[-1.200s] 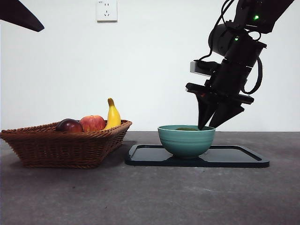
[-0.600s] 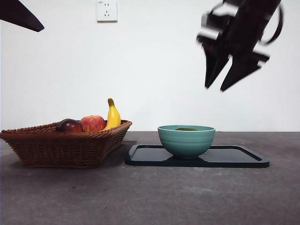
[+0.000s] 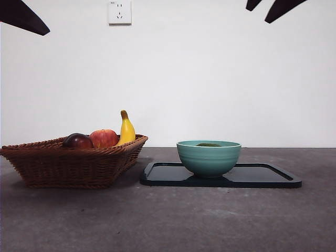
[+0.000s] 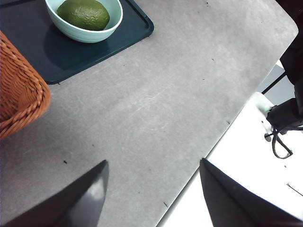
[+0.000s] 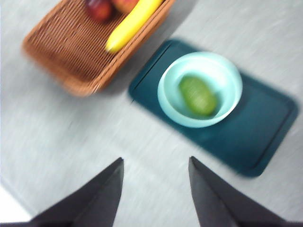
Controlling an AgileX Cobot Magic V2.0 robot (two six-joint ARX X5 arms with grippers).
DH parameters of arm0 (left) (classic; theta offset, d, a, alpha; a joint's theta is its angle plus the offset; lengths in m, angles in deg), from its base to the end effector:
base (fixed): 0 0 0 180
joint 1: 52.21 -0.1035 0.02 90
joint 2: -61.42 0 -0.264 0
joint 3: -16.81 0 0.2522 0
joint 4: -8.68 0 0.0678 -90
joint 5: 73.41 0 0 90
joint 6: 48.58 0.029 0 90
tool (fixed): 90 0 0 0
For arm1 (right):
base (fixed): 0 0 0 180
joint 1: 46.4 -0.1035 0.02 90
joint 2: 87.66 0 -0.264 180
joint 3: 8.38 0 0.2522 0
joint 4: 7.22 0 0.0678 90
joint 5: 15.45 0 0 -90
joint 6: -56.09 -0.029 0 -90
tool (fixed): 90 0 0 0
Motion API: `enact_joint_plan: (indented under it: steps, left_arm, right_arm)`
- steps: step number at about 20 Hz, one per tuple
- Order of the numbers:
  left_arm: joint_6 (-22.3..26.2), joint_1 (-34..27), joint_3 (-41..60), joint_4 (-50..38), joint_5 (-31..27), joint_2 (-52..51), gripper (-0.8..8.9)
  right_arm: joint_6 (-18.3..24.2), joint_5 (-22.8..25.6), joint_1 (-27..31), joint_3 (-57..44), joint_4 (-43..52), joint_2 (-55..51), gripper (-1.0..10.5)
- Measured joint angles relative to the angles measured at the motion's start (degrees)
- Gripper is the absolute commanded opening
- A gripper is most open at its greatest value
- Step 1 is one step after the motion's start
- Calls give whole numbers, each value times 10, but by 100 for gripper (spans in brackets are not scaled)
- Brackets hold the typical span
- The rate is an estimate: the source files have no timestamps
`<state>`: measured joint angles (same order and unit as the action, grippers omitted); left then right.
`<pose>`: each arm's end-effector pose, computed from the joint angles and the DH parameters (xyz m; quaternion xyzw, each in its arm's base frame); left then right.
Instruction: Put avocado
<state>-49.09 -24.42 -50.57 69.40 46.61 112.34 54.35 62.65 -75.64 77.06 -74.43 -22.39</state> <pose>0.1365 -0.0884 0.3151 -0.0109 0.3786 -0.4461 0.8109 0.1819 0.1087 0.3599 -0.0471 0.3994 0.3161 0.8593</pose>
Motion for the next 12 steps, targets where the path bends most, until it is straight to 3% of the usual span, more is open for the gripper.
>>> enact_joint_plan:
  steps: [6, 12]
  left_arm:
    - [0, 0, 0, 0, 0, 0, 308]
    - [0, 0, 0, 0, 0, 0, 308]
  right_arm:
    - [-27, -1, -65, -166, 52, -102, 221]
    - [-46, -1, -87, -187, 74, -118, 221]
